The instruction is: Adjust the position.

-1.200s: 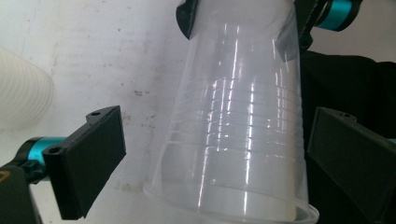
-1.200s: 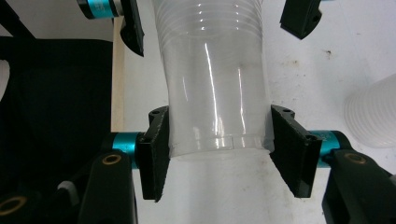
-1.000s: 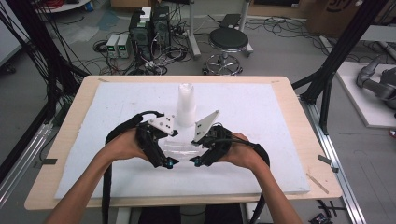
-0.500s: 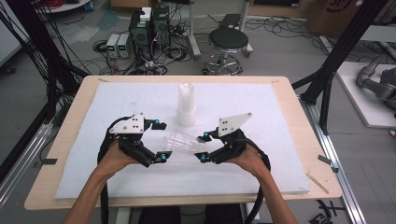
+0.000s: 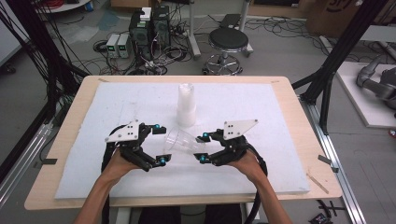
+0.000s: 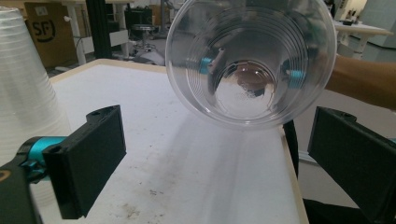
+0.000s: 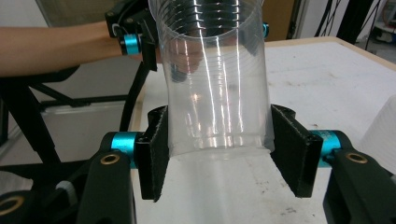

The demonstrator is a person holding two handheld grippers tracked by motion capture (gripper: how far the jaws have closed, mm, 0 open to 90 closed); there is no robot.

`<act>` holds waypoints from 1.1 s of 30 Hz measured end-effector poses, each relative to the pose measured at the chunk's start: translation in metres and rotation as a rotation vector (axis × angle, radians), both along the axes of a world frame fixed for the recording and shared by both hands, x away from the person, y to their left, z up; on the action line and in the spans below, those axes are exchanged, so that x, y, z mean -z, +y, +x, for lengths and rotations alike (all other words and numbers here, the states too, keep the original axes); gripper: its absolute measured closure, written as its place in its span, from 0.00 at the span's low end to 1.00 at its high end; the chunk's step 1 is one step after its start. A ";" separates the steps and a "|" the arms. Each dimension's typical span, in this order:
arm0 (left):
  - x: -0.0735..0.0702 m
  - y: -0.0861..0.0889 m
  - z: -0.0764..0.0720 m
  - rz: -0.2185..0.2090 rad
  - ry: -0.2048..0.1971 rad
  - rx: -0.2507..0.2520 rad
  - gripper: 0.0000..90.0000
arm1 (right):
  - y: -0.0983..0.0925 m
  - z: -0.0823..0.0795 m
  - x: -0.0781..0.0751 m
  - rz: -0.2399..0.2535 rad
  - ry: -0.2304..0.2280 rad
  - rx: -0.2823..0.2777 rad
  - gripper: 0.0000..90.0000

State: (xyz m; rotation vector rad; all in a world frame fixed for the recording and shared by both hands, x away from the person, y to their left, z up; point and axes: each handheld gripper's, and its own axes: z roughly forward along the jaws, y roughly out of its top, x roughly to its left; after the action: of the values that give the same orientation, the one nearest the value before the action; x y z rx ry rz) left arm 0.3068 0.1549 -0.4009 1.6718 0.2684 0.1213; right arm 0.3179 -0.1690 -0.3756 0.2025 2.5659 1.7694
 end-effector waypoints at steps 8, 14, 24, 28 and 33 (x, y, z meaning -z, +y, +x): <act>-0.001 -0.008 0.001 -0.021 -0.005 0.027 0.05 | -0.002 0.001 0.005 0.039 0.009 -0.001 0.47; -0.006 -0.024 0.005 -0.044 -0.009 0.065 0.05 | -0.003 0.001 0.007 0.054 0.010 -0.010 0.47; -0.011 -0.040 0.007 -0.054 -0.012 0.116 0.11 | -0.005 0.001 0.009 0.076 0.013 -0.021 0.48; -0.011 -0.040 0.008 -0.064 -0.010 0.122 0.14 | -0.005 0.001 0.008 0.082 0.014 -0.029 0.48; -0.010 -0.041 0.009 -0.073 0.001 0.139 0.21 | -0.004 0.001 0.009 0.081 0.018 -0.046 0.48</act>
State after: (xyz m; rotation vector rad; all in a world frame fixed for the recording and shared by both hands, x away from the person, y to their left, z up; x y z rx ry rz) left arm 0.3157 0.1140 -0.3910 1.6125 0.1546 0.0068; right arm 0.3191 -0.1727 -0.3847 0.1626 2.5339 1.8977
